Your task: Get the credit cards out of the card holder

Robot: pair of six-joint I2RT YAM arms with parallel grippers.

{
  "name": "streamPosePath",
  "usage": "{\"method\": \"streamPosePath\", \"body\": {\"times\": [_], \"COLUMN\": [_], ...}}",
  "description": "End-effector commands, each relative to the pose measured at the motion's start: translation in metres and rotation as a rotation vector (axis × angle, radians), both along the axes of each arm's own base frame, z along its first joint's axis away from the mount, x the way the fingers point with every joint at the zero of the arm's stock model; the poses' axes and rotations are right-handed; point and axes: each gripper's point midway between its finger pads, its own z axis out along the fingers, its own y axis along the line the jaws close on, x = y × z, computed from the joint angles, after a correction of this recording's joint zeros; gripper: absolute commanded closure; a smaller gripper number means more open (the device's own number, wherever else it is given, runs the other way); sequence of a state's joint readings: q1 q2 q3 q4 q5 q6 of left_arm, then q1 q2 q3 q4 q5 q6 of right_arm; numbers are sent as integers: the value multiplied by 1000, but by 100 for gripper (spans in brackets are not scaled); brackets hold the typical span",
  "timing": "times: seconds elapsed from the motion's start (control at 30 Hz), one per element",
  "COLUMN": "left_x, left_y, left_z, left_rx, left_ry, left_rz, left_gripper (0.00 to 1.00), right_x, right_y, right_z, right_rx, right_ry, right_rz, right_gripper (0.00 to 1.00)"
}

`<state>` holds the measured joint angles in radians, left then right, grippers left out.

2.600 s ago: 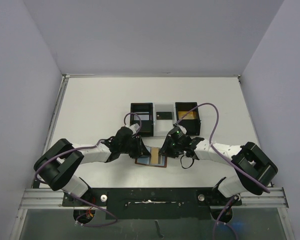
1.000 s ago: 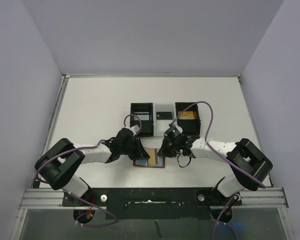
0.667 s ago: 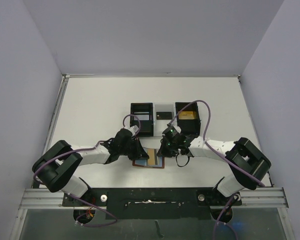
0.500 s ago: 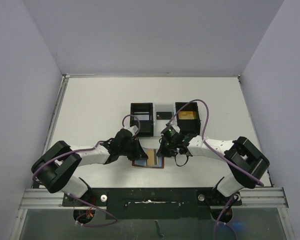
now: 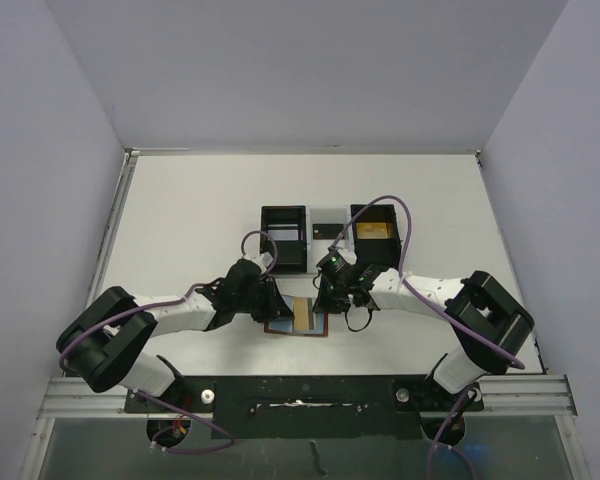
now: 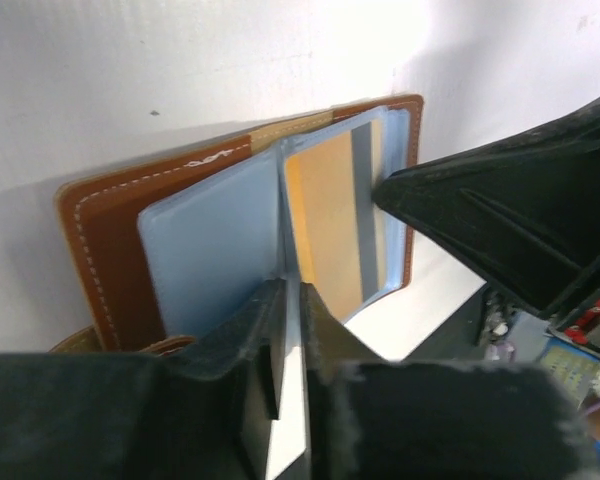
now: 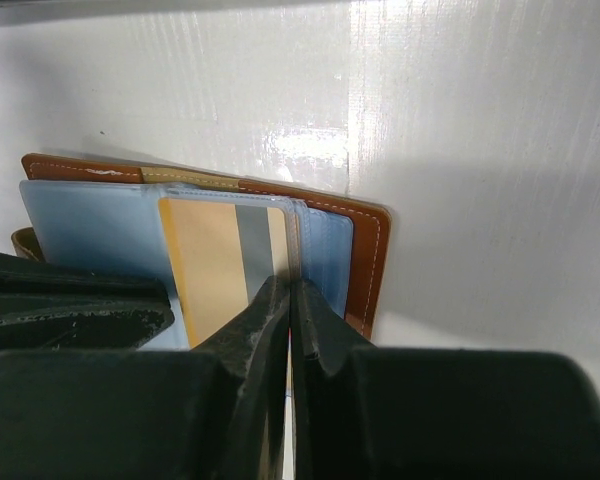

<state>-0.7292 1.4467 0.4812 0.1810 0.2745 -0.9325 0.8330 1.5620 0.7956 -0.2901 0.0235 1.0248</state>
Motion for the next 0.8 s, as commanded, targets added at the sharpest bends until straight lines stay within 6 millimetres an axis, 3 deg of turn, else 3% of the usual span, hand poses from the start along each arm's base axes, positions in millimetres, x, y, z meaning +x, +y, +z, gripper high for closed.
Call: {"method": "streamPosePath", "body": {"times": [0.0,0.13,0.27,0.33,0.47,0.57,0.67,0.77], "left_x": [8,9,9,8,5,5,7,7], "left_y": [-18,-24,-25,-24,-23,-22,-16,-7], "left_z": [22,23,14,9,5,6,2,-3], "left_rx": [-124,-166,-153,-142,-142,-144,-101,-57], "left_ry": [-42,-19,8,19,27,20,22,23], "left_rz": [-17,-3,0,0,-6,-3,21,57], "left_gripper": [81,73,73,76,95,98,80,71], "right_x": [-12,-14,-16,-16,-17,-17,-18,-19], "right_y": [-29,-29,-27,-26,-26,-27,-28,-28], "right_z": [-24,-27,-27,-26,-25,-24,-25,-25], "right_rx": [-156,-156,-149,-143,-140,-136,-136,-136], "right_ry": [37,45,46,45,43,42,44,46], "right_rz": [4,4,4,3,3,0,-1,-3], "right_gripper": [100,100,100,100,100,100,100,100]}}
